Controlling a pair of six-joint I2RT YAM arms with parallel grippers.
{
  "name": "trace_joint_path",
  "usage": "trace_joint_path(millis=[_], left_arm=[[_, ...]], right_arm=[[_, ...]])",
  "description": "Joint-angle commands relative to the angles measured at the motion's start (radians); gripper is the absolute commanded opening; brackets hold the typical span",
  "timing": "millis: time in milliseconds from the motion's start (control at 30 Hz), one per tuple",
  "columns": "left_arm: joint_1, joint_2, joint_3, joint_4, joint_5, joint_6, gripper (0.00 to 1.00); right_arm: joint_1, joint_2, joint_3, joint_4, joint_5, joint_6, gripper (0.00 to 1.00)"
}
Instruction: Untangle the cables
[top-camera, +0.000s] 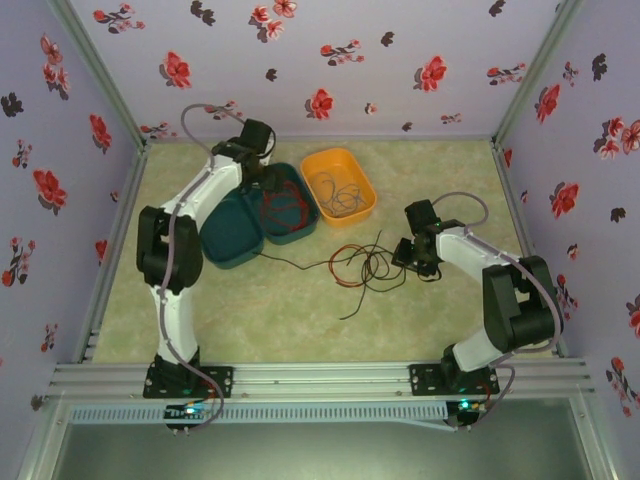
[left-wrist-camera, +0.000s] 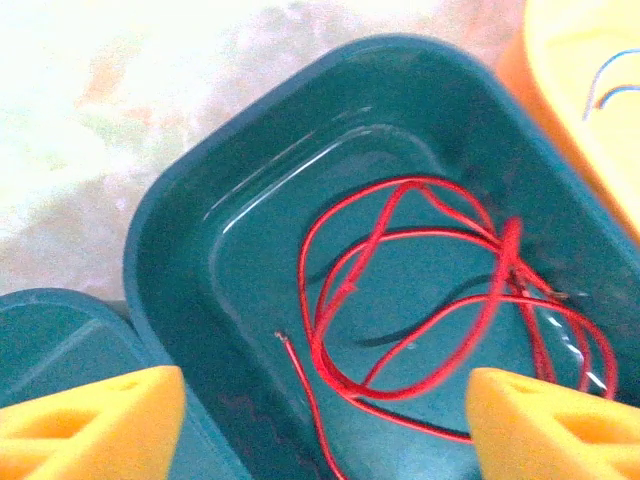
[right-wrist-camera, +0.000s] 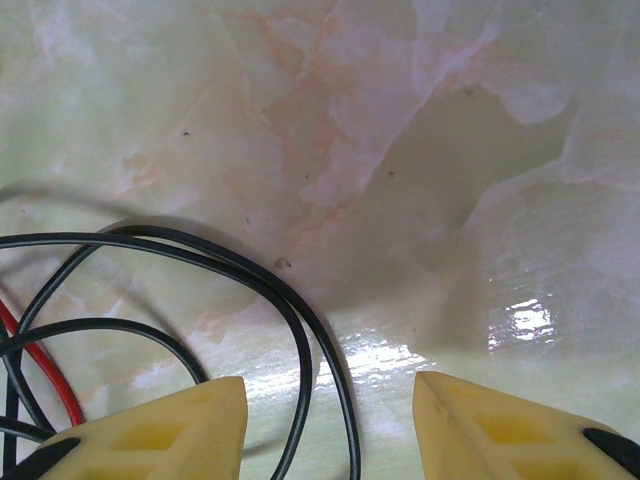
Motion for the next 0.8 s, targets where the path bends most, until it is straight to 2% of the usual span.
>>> trace_joint_path(millis=[0,133,333,467,667,767], left_arm=[[-0.028,-0.107,-0.025,0.001,-0.014,-0.005,0.83],[-0.049,-0.185,-0.07,0.026,-0.061,-0.016,0.99],[-0.108,-0.335,-0.182,0.097,-0.148,-0.024,1.0],[-0.175,-0.455,-0.331,0.265,-0.163,-0.023,1.0],[-0.279,-0.587,-0.532,0.458,-0.158,-0.087,1.0],[-0.324,-0.64,-0.658,0.585,-0.156,-0.171,1.0]], right_arm=[[-0.007,-0.037,-0.014,-0.01,0.006,0.009,0.48],[-0.007,-0.058,-0.013,-0.019,0.011,0.006,0.49],[-0.005,-0.112,-0.019,-0.034,0.026,0.006,0.48],[-0.005,-0.167,-0.022,-0.049,0.043,0.002,0.51],[-0.003,-0.277,-0.028,-0.069,0.075,-0.001,0.63],[0.003,-0.333,-0.044,-0.055,0.084,-0.007,0.79]])
